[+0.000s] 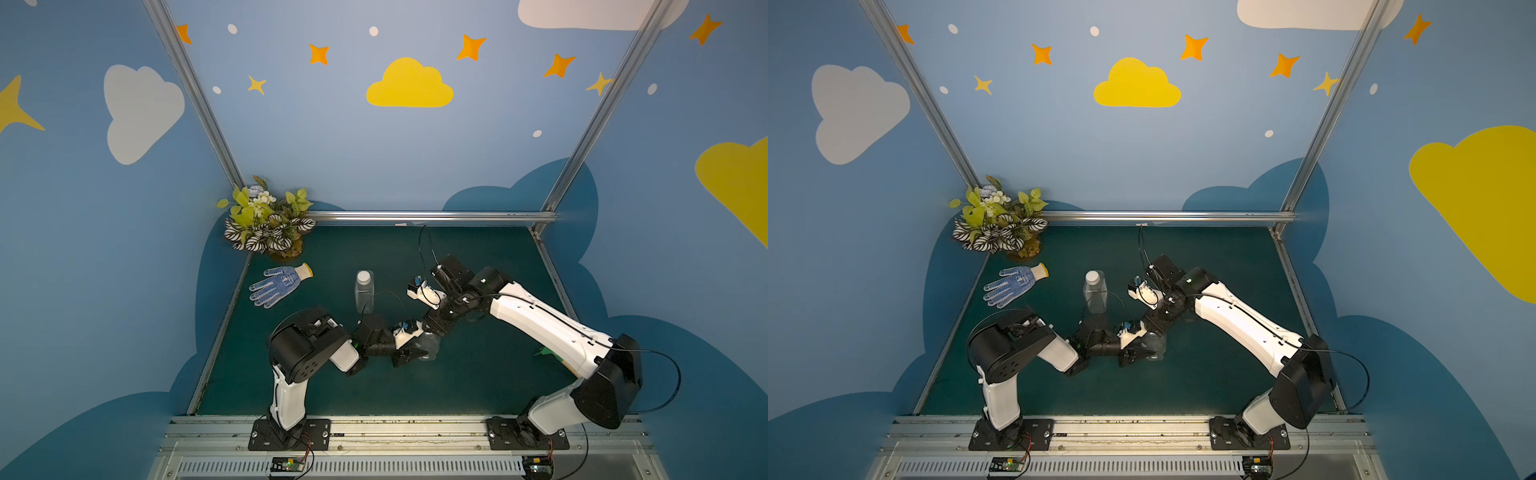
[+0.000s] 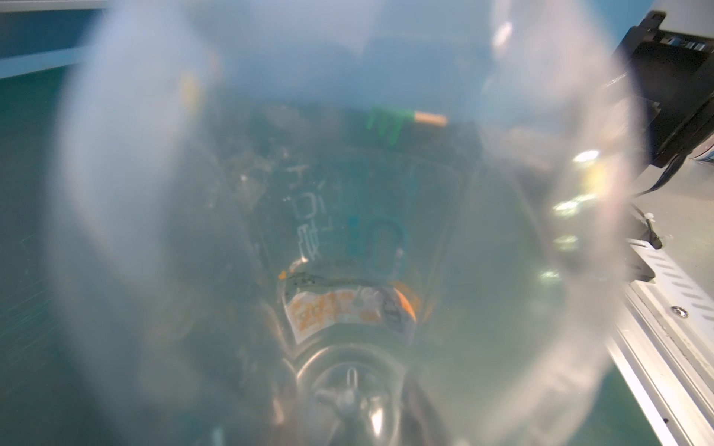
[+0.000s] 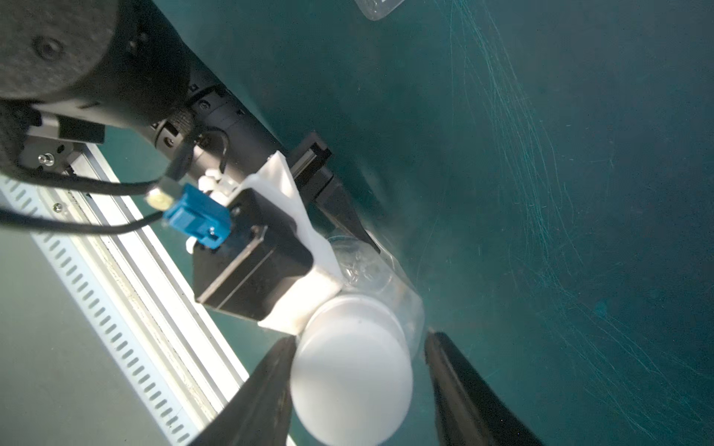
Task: Screw on the bottle caps
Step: Screw the bottle cap onto the plastic bottle.
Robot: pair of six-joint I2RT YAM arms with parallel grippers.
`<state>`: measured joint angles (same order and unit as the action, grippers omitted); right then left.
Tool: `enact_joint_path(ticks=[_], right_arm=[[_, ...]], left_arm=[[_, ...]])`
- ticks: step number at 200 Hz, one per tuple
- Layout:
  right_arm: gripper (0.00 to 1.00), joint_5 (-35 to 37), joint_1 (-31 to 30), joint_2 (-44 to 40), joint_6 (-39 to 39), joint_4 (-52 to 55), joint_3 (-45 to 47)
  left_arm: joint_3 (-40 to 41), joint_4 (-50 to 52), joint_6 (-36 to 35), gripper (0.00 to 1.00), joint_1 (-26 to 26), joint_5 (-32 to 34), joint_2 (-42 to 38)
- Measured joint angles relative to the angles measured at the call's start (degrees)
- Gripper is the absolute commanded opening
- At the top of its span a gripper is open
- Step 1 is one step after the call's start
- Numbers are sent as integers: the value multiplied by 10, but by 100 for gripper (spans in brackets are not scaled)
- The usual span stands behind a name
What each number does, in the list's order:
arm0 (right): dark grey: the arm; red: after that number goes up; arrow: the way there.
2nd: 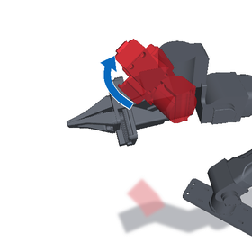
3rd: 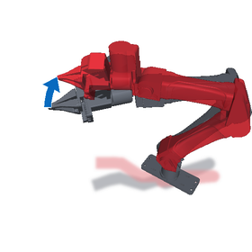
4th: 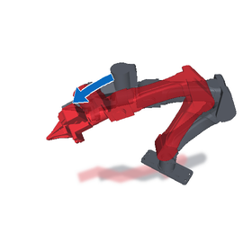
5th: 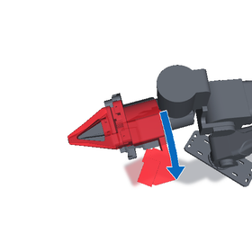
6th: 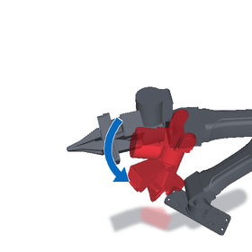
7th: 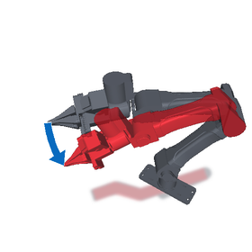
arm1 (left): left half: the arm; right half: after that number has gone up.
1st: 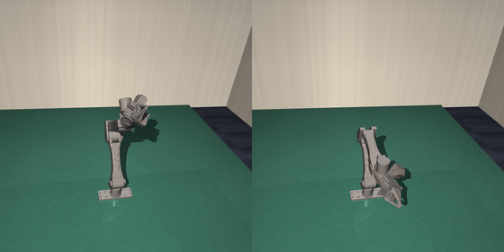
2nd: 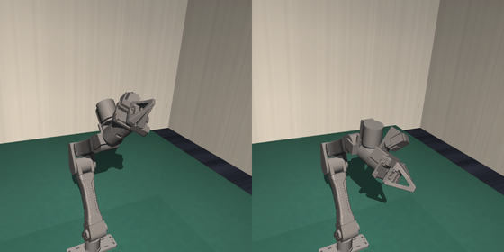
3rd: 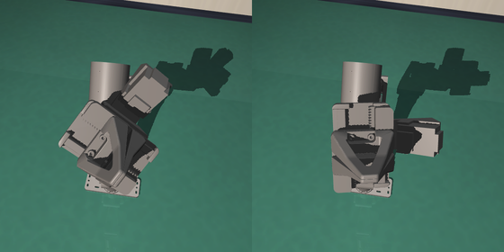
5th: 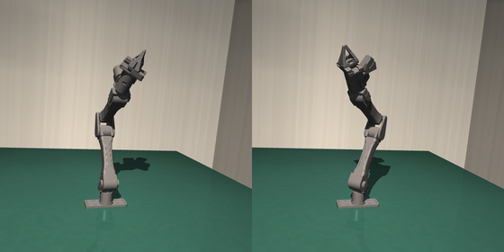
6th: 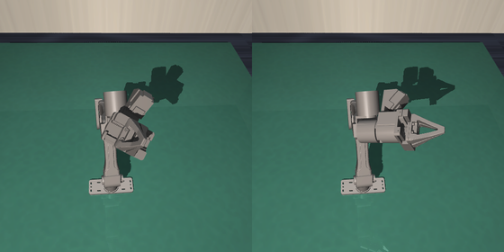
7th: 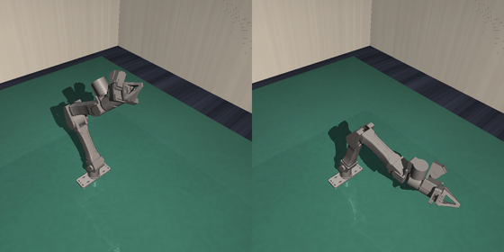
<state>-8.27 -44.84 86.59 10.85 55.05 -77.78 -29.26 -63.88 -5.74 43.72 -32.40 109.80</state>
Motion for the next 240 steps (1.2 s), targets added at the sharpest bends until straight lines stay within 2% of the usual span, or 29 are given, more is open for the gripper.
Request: enact_joint_path(ticks=[32,61,91,149,194,240], right_arm=[[47,-6,0,0,-2,0,0],[20,-10,0,0,-9,0,0],[3,-12,-1,4,-16,-2,0],[0,35,-30,7,-75,-19,5],[0,129,-76,16,-174,-23,-1],[0,219,-120,65,-280,31,-56]], left_arm=[[-2,1,0,40,0,0,0],[-2,1,0,40,0,2,0],[-2,4,0,40,2,8,0],[7,-3,0,41,2,38,0],[21,-26,-3,41,7,80,0],[33,-43,-14,41,11,132,0]])
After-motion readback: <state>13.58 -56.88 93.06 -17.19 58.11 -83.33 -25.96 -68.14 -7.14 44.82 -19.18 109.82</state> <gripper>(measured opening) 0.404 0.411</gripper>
